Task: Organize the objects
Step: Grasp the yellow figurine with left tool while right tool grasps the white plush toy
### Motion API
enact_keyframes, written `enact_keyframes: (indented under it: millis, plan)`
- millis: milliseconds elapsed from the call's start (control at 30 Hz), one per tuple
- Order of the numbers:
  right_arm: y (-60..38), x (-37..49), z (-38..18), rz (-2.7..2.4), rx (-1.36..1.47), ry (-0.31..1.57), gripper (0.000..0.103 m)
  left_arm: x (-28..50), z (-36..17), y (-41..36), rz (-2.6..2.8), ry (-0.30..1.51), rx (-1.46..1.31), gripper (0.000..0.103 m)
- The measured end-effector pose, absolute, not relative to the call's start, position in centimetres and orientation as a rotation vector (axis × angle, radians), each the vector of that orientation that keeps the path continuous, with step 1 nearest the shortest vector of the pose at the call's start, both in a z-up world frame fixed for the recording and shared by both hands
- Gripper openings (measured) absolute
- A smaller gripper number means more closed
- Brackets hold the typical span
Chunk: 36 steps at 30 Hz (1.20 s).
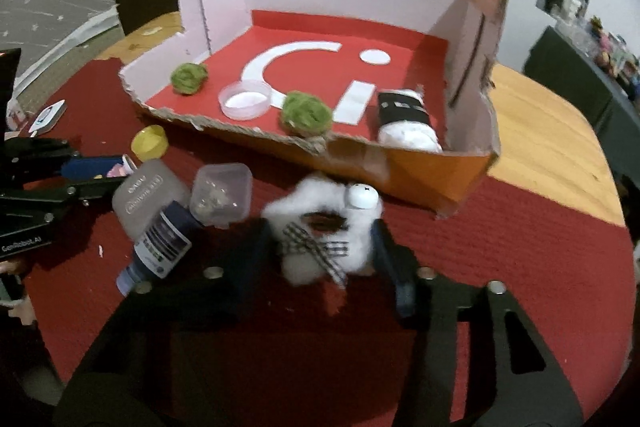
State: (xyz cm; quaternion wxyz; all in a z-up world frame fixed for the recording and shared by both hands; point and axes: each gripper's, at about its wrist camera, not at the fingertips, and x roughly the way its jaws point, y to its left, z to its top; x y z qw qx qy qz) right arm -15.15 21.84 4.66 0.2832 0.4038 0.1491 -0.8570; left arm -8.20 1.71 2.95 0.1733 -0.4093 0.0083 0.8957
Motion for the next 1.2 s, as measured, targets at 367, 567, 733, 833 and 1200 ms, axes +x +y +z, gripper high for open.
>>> enact_keyframes:
  millis: [367,567,733,833,1200]
  plan:
    - [23.1,-13.5,5.9,-2.322,1.037,0.314,0.038,-7.4,3.8,1.4,2.557,-0.018,-1.137,0.020]
    - [23.7,-12.1,7.2,-2.331,0.999,0.283,0.038,-6.8,4.9,1.5,2.576,-0.009,-1.098,0.020]
    - [23.6,-11.1,8.1,-2.328,0.968,0.278,0.038,-6.5,5.3,1.4,2.587,-0.007,-1.084,0.020]
    - [23.4,-10.6,8.2,-2.318,0.960,0.279,0.038,-6.5,5.3,1.4,2.587,-0.007,-1.083,0.020]
    - [23.1,-10.2,8.5,-2.297,0.953,0.257,0.038,-6.2,5.8,1.3,2.592,-0.015,-1.066,0.020]
